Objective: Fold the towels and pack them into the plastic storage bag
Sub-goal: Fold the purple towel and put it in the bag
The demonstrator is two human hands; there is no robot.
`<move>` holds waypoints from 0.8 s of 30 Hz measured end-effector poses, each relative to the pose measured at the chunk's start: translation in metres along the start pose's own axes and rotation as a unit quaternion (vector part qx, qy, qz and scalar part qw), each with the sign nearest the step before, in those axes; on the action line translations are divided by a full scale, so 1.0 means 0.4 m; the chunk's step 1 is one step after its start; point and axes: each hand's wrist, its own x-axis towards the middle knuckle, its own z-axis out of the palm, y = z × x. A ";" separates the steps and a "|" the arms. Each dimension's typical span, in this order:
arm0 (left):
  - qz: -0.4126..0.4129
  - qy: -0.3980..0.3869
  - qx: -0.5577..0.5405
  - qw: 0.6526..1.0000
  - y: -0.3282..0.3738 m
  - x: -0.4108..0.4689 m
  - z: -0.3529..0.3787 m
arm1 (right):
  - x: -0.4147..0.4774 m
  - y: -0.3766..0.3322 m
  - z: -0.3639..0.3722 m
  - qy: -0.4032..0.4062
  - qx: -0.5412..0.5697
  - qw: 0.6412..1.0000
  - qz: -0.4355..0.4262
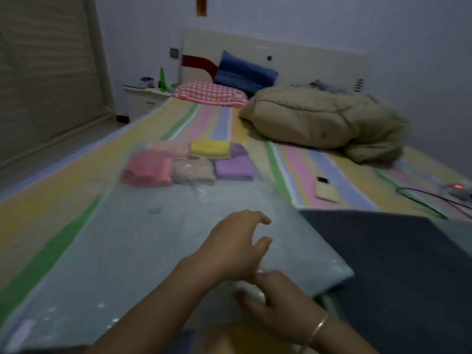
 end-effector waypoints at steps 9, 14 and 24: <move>0.060 -0.085 0.168 0.980 0.142 -0.008 0.308 | -0.426 0.310 -0.229 0.189 -0.122 0.972 0.068; -0.034 -0.138 0.203 0.969 0.139 -0.060 0.289 | -0.474 0.354 -0.230 0.060 -0.233 0.970 0.035; 0.192 -0.023 0.167 0.967 0.332 -0.114 0.372 | -0.470 0.384 -0.206 0.083 -0.353 0.930 -0.051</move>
